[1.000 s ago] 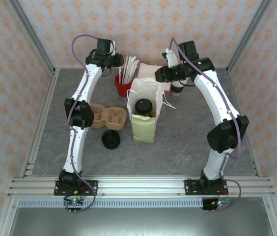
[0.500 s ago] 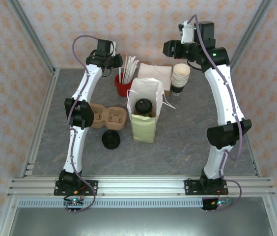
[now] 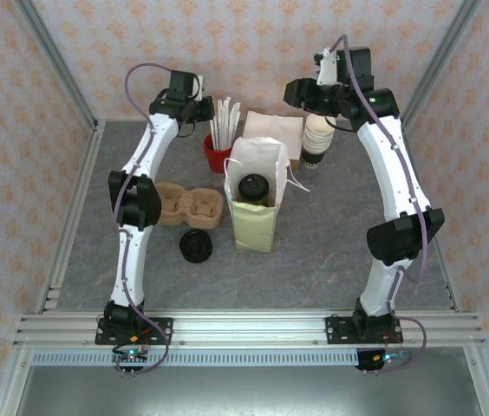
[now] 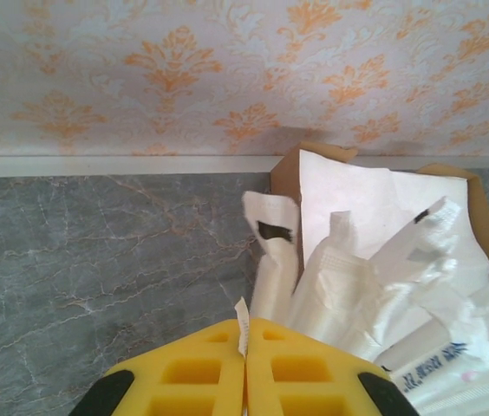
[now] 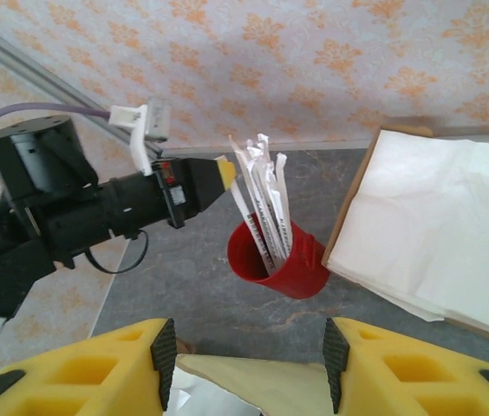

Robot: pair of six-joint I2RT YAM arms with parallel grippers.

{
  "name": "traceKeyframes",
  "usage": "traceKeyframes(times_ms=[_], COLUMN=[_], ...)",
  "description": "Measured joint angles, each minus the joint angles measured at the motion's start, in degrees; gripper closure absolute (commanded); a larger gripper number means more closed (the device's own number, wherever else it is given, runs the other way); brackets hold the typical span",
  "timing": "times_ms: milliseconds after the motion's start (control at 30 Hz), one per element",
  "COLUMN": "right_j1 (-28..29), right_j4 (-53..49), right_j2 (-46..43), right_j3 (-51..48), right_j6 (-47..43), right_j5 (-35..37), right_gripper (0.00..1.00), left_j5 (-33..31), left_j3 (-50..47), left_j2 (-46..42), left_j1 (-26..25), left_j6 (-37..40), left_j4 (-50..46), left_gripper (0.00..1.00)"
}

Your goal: Pack the takeout coffee

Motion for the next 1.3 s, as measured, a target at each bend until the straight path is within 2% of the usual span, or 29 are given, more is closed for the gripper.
traceKeyframes(times_ms=[200, 467, 800, 967, 1133, 1300], right_j1=[0.0, 0.0, 0.0, 0.2, 1.3, 2.8], right_j4=[-0.4, -1.1, -1.5, -1.4, -1.4, -1.6], right_j2=[-0.1, 0.4, 3.7, 4.4, 7.1, 11.1], right_j3=[-0.7, -0.6, -0.2, -0.2, 1.6, 6.3], right_j6=[-0.1, -1.2, -2.5, -3.0, -3.8, -4.7], right_j5=[4.0, 10.7, 12.8, 13.0, 14.1, 15.3], right_gripper=[0.5, 0.52, 0.52, 0.53, 0.53, 0.53], left_j5=[-0.2, -3.4, -6.7, -8.8, -11.0, -11.1], left_j3=[-1.5, -4.0, -4.0, -4.0, -4.5, -10.7], left_j2=[-4.3, -16.3, -29.9, -36.1, -42.8, -49.6], left_j1=[-0.1, -2.3, -6.5, -11.6, -20.5, -25.3], left_j6=[0.0, 1.1, 3.0, 5.7, 8.9, 9.5], left_j4=[0.0, -0.4, -3.5, -5.3, -6.5, -5.7], left_gripper=[0.92, 0.92, 0.92, 0.92, 0.91, 0.91])
